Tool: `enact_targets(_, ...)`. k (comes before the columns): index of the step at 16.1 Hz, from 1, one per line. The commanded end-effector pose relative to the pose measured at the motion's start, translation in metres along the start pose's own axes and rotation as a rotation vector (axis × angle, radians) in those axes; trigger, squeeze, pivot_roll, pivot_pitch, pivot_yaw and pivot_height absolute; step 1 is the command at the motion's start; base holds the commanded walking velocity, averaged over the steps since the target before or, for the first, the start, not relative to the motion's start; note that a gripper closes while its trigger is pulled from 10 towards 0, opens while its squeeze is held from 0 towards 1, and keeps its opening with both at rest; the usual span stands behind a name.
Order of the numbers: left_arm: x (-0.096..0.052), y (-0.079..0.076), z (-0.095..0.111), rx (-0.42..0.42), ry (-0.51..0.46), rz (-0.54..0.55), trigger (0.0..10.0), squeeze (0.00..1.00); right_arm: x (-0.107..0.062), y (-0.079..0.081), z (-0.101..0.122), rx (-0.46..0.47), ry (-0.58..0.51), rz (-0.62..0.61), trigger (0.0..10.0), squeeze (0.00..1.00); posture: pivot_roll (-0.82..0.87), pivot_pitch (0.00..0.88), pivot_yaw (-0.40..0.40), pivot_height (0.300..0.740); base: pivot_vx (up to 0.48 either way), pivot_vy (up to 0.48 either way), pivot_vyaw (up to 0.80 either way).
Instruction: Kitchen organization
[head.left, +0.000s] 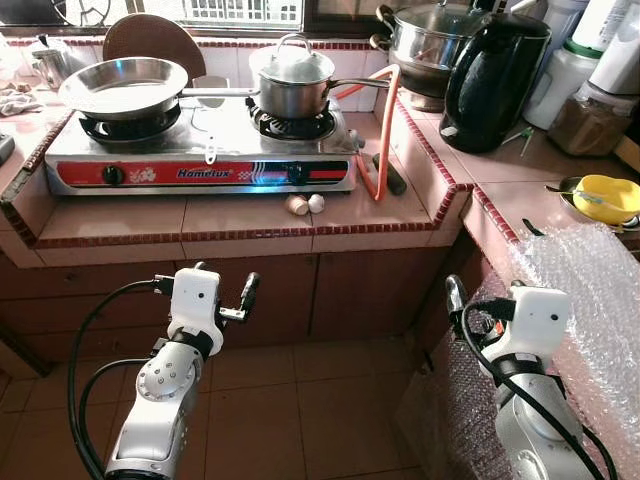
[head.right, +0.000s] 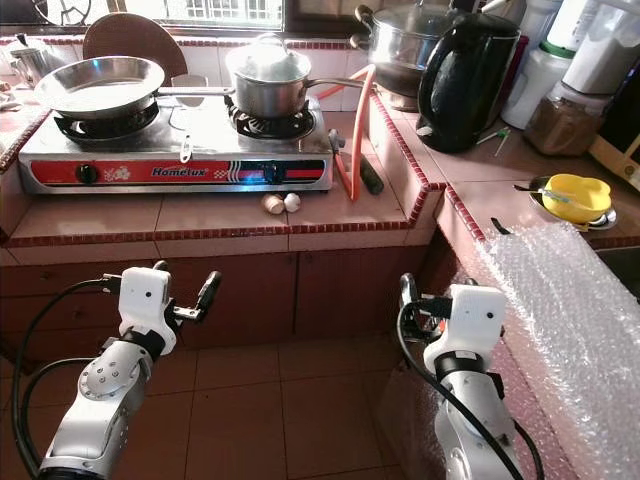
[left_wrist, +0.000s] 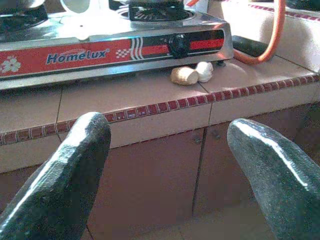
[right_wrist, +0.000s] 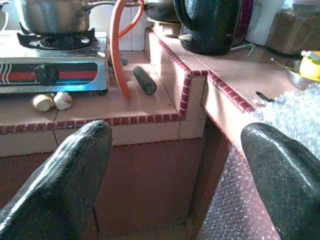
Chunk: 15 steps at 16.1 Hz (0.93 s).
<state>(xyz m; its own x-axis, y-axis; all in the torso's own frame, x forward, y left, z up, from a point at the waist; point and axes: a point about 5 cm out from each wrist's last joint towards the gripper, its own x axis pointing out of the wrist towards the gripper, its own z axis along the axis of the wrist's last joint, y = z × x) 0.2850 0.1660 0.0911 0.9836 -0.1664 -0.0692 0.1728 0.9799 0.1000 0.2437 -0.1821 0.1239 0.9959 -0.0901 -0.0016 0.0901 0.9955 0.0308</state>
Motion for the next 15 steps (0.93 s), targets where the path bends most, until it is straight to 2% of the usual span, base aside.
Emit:
enact_targets(1, 0.0, -0.002, -0.001, 0.017, 0.004, -0.01, 10.0, 0.0, 0.0, -0.004, -0.002, 0.009, 0.005, -0.019, 10.0, 0.0, 0.15, 0.03, -0.053, 0.74, 0.0, 0.0, -0.79)
enact_targets(6, 0.003, -0.005, -0.002, 0.004, 0.02, -0.041, 10.0, 0.0, -0.004, 0.002, -0.006, 0.029, 0.01, -0.019, 10.0, 0.0, 0.14, 0.043, -0.034, 0.74, 0.0, 0.0, -0.78)
enact_targets(8, 0.004, -0.007, -0.003, -0.036, 0.043, -0.051, 10.0, 0.0, -0.005, 0.001, -0.005, 0.031, 0.0, -0.017, 10.0, 0.0, 0.13, 0.051, -0.042, 0.74, 0.0, 0.0, 0.0)
enact_targets(10, 0.003, -0.016, -0.001, -0.02, 0.04, -0.142, 10.0, 0.0, -0.004, 0.0, -0.003, 0.024, 0.002, -0.012, 10.0, 0.0, 0.15, 0.062, -0.087, 0.74, 0.0, 0.0, 0.0)
enact_targets(12, 0.004, -0.022, 0.003, 0.017, 0.024, -0.212, 10.0, 0.0, -0.002, 0.001, -0.002, 0.02, 0.001, -0.003, 10.0, 0.0, 0.15, 0.061, -0.095, 0.74, 0.0, 0.0, 0.0)
enact_targets(15, 0.008, -0.028, 0.01, 0.013, -0.001, -0.233, 10.0, 0.0, 0.0, -0.003, -0.002, 0.009, 0.003, -0.027, 10.0, 0.0, 0.14, 0.053, -0.078, 0.74, 0.0, 0.0, -0.27)
